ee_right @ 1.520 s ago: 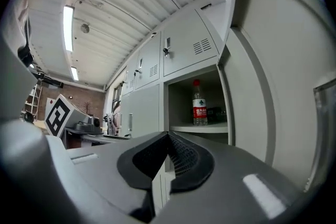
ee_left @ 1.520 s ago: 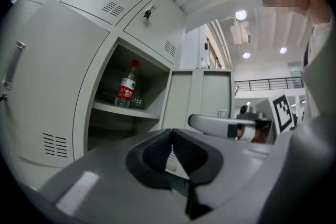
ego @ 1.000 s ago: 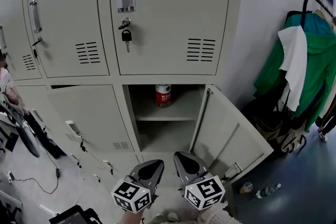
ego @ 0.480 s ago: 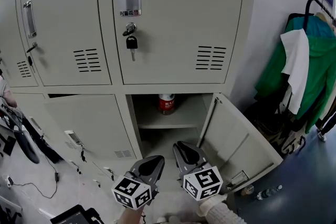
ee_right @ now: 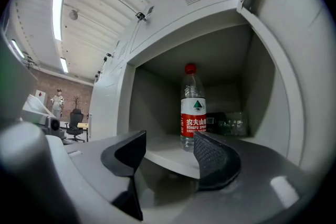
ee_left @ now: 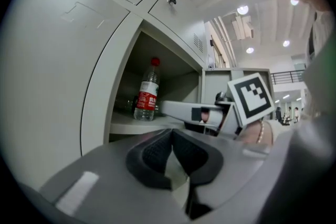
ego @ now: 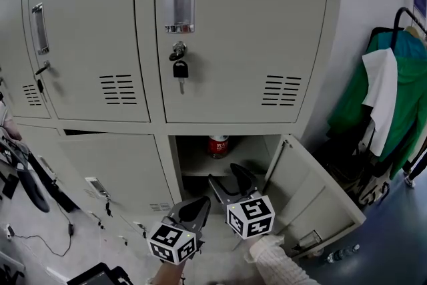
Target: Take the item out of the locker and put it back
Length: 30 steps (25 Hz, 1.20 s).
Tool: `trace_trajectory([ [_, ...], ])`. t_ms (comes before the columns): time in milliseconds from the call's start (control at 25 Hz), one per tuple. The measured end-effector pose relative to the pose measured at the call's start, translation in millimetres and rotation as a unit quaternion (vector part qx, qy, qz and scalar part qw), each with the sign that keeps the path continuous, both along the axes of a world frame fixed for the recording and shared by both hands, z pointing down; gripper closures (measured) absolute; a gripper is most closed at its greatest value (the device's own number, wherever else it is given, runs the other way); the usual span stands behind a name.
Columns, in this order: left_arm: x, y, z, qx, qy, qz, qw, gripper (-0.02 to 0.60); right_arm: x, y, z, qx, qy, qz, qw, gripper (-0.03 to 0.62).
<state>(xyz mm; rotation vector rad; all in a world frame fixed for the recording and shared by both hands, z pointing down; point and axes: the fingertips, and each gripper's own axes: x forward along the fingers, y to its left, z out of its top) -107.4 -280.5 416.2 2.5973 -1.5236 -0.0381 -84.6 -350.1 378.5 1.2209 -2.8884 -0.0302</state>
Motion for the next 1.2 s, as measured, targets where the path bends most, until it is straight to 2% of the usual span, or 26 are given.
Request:
trace_trajectory([
  [200,-7,-11,-5,0.002,0.002,-0.001,1.0,0.574,-5,-32,-16,0.003,0.008,0.017,1.0,0.256],
  [400,-12,-18,-10,0.006,0.003,-0.011,0.9999,0.574,-10,-63,-17,-0.013,0.026,0.035,0.999,0.215],
  [880,-9,-15,-5,-0.004,0.018,-0.005,0.9998,0.574,-28,-107,-24,-0.018,0.061,0.036,0.997,0.198],
  [1200,-14,-9,1,-0.015,0.012,-0.009,0.9998,0.574,-42,-122,-17,-0.027,0.092,0.041,0.995,0.197],
])
